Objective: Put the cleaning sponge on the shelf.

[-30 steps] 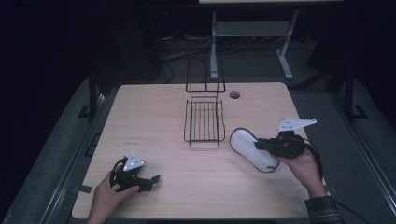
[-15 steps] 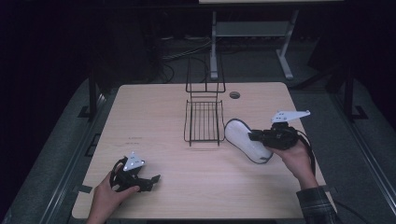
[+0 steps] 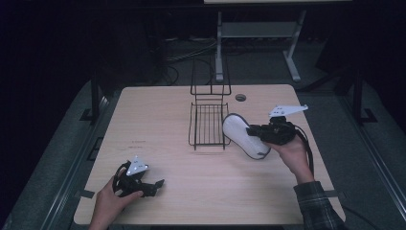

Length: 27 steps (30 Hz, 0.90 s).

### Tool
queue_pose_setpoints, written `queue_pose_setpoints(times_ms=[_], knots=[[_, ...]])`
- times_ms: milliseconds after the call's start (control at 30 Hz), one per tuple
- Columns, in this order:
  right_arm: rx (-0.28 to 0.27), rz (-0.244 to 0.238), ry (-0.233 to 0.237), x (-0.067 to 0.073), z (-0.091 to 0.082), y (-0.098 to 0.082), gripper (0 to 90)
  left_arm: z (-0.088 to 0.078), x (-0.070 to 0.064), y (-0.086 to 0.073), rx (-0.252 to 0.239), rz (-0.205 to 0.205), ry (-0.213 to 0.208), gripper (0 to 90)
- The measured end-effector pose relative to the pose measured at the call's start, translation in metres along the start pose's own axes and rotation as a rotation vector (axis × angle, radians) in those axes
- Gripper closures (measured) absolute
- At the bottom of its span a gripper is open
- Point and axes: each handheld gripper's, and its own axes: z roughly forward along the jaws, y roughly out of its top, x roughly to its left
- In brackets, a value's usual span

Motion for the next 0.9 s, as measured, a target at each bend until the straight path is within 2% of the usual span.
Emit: queue_pose_setpoints(times_ms=[633, 900], knots=[[-0.007, -0.004, 0.031, 0.002, 0.047, 0.038, 80.2, 0.0, 0.0, 0.0, -0.001, -0.002, -0.001, 12.4], [-0.004, 0.01, 0.042, -0.002, 0.067, 0.048, 80.2, 0.0, 0.0, 0.0, 0.0, -0.002, 0.0, 12.4]])
